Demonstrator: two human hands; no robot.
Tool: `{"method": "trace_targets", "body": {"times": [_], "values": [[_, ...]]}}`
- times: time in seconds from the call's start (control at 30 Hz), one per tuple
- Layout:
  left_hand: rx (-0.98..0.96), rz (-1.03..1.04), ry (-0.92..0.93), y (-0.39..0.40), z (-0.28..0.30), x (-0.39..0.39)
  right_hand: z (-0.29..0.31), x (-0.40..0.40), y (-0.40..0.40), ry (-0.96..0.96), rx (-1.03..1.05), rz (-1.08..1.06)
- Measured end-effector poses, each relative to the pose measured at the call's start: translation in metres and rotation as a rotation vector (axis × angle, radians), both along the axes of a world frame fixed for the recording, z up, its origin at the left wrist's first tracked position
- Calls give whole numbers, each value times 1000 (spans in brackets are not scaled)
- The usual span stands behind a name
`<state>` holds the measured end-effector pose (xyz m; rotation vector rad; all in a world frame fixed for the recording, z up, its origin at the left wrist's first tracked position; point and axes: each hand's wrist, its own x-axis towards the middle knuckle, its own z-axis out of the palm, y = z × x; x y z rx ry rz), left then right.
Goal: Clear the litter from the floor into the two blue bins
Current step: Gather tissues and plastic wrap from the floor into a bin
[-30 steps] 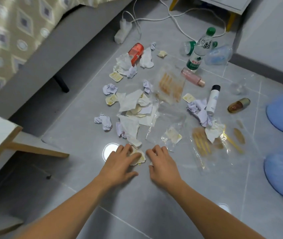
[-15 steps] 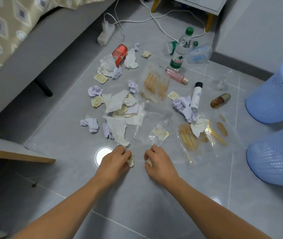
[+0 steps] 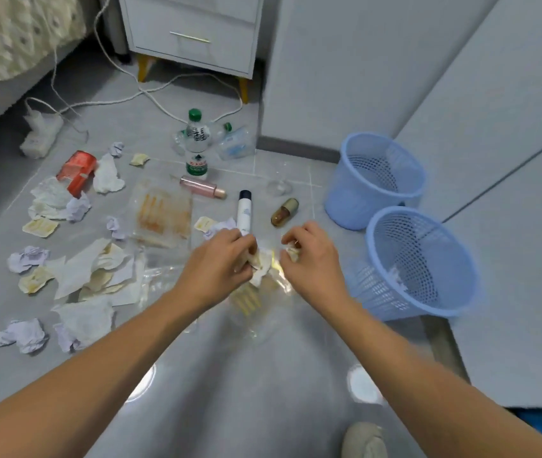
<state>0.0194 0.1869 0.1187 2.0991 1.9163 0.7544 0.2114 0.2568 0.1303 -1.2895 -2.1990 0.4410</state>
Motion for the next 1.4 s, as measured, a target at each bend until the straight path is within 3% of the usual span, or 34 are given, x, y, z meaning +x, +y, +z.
{"method": "trace_targets", "body": {"times": [0.23, 0.37, 0.47, 0.7, 0.87, 1.0, 1.2, 1.33, 1.4], "values": [[71, -247, -50, 127, 67, 184, 84, 184, 69, -103, 80, -452], [-41, -266, -20, 164, 75, 265, 86, 252, 86, -264, -32, -557], [-93, -265, 63, 163, 66, 283, 76, 266, 87, -373, -134, -574], [112, -132, -23, 90, 4, 184, 39, 163, 66, -205, 76, -345], [-25, 87, 14, 12, -43, 56, -10, 37, 21, -117, -20, -84], [-193, 292, 29, -53, -70, -36, -51, -49, -19, -220, -184, 178], [-241, 624, 90, -123, -114, -128, -95, -142, -49, -426, -281, 403], [-504, 562, 90, -142, -135, -148, -127, -165, -47, -604, -310, 391], [-547, 533, 96, -149, -144, -150, -144, -164, -48, -701, -320, 398]]}}
